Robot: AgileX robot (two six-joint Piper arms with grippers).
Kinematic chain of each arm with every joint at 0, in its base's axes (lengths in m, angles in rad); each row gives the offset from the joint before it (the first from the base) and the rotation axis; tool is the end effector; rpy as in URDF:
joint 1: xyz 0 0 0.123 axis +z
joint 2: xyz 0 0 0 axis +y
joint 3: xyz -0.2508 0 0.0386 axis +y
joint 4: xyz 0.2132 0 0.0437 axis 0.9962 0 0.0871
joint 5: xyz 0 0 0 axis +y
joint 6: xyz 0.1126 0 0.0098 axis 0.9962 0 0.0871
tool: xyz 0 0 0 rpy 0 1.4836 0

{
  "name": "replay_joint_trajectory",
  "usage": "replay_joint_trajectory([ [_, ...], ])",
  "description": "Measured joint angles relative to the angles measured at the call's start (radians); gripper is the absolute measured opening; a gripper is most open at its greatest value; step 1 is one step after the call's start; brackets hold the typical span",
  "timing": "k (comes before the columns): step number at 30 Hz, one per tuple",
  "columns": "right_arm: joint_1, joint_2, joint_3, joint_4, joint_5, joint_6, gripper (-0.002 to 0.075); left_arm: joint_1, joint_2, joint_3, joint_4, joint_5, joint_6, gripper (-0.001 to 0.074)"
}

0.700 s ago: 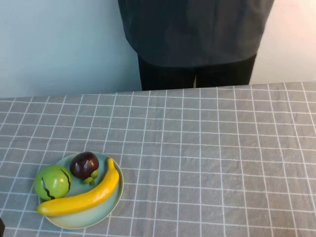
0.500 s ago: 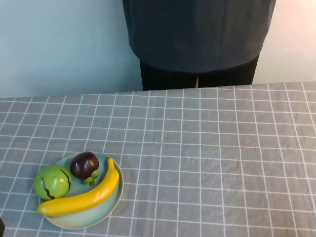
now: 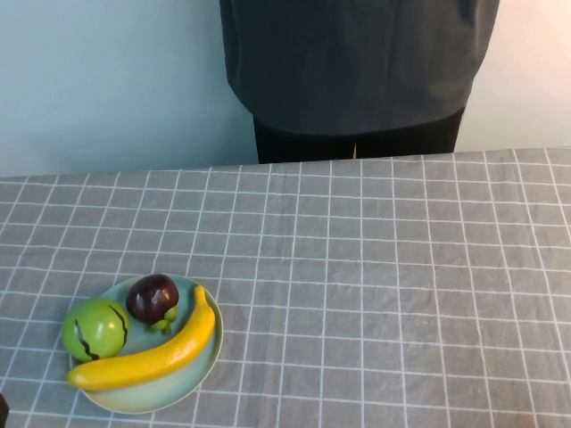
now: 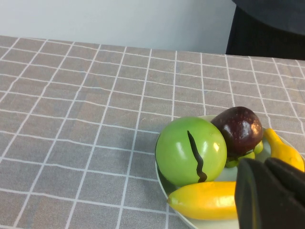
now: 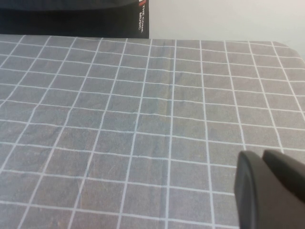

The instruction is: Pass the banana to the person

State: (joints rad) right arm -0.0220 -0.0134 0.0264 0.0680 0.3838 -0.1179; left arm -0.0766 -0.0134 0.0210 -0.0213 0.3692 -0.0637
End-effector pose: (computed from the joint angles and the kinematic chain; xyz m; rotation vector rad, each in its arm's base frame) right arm 0.0701 0.0013 0.1648 -0.0483 1.8790 -0.0288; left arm 0.0703 -0.0063 0.1680 -0.0011 1.8620 -0.1182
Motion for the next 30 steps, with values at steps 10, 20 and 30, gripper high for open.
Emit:
replay_joint_trajectory([
  [10,0.000,0.000,0.000,0.000,0.000,0.000,-0.0008,0.000,0.000,0.000,-0.008,-0.004,-0.002,-0.0005],
  [20,0.000,0.000,0.000,0.000,0.000,0.000,-0.0008,0.000,0.000,0.004,-0.327,-0.178,-0.169,-0.0004],
  [30,0.000,0.000,0.000,0.000,0.000,0.000,-0.0008,0.000,0.000,-0.025,-0.473,-0.129,-0.224,-0.0004],
])
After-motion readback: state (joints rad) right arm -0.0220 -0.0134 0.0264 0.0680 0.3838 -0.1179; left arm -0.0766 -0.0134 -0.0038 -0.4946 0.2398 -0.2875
